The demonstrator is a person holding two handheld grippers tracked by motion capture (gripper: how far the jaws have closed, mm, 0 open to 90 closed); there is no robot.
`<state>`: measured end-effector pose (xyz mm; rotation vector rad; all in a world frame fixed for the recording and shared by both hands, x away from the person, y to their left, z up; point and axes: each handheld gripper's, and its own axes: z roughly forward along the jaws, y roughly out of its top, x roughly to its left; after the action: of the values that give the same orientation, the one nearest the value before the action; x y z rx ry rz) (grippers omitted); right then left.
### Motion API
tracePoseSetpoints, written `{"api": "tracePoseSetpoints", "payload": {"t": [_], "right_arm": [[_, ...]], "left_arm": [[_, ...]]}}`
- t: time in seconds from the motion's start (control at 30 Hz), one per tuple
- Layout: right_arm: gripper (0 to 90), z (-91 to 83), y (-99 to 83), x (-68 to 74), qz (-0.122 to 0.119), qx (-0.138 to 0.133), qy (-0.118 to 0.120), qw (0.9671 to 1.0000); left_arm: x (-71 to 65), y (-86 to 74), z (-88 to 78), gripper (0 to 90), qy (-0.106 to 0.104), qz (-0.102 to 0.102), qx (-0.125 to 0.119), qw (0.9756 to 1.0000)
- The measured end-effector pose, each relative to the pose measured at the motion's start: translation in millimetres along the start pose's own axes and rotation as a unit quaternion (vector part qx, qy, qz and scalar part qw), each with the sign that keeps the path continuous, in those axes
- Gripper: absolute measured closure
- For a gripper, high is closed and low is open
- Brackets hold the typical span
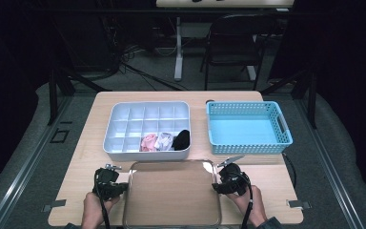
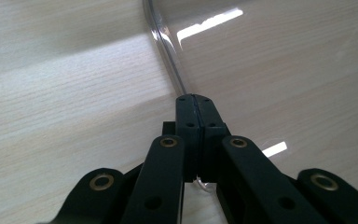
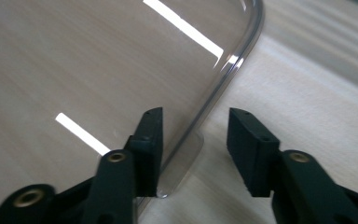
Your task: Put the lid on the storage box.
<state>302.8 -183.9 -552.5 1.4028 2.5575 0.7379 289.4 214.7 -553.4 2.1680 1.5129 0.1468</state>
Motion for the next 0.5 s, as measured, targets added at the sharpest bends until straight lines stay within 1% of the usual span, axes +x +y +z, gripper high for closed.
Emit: {"api": "tracePoseSetpoints", "payload": {"t": [0.03,0.07,0.13,0.17,0.2,0.23,0.27,0.3,0.33,0.37,0.43,0.5], "right_arm": [[60.3,-1.7,0.2,0.0,-0.006,-0.001,-0.008,0.9999],[63.4,-2.1,-0.4,1.3,-0.007,-0.016,-0.02,0.9997],[69.7,-5.1,0.0,2.3,-0.016,-0.019,-0.033,0.9991],[73.2,-6.5,0.2,2.6,-0.023,-0.025,-0.031,0.9989],[77.2,-7.1,0.4,3.1,-0.028,-0.026,-0.035,0.9986],[81.2,-7.0,0.3,4.1,-0.032,-0.029,-0.031,0.9986],[83.7,-6.1,0.4,4.3,-0.039,-0.024,-0.032,0.9985],[86.7,-4.9,-0.1,5.4,-0.041,-0.024,-0.027,0.9985],[89.1,-3.3,-0.1,5.9,-0.045,-0.017,-0.027,0.9985],[90.0,-2.1,-0.2,6.2,-0.044,-0.016,-0.022,0.9987],[90.0,-1.2,0.4,4.9,-0.046,-0.004,-0.02,0.9987],[90.0,-1.3,0.3,3.3,-0.04,-0.004,-0.028,0.9988]], "left_arm": [[-1.5,0.5,0.6,89.7,0.001,0.002,0.0,1.0],[-2.1,0.7,1.0,89.7,0.0,0.004,-0.001,1.0],[-3.8,1.7,1.9,89.7,-0.001,0.009,-0.001,1.0],[-4.7,1.9,2.3,89.7,-0.001,0.009,-0.002,1.0],[-5.8,2.3,2.8,89.7,-0.002,0.01,-0.002,0.9999],[-6.9,2.7,3.6,89.7,0.0,0.012,-0.005,0.9999],[-8.2,3.0,4.2,89.7,0.0,0.013,-0.005,0.9999],[-9.2,3.6,4.5,89.7,-0.001,0.015,-0.004,0.9999],[-10.4,3.9,4.9,89.7,-0.003,0.014,-0.004,0.9999],[-10.8,4.1,5.4,89.8,-0.004,0.016,-0.005,0.9998],[-12.7,5.1,6.3,89.8,-0.005,0.02,-0.005,0.9998],[-14.0,5.5,7.2,89.7,-0.007,0.021,-0.006,0.9997]]}}
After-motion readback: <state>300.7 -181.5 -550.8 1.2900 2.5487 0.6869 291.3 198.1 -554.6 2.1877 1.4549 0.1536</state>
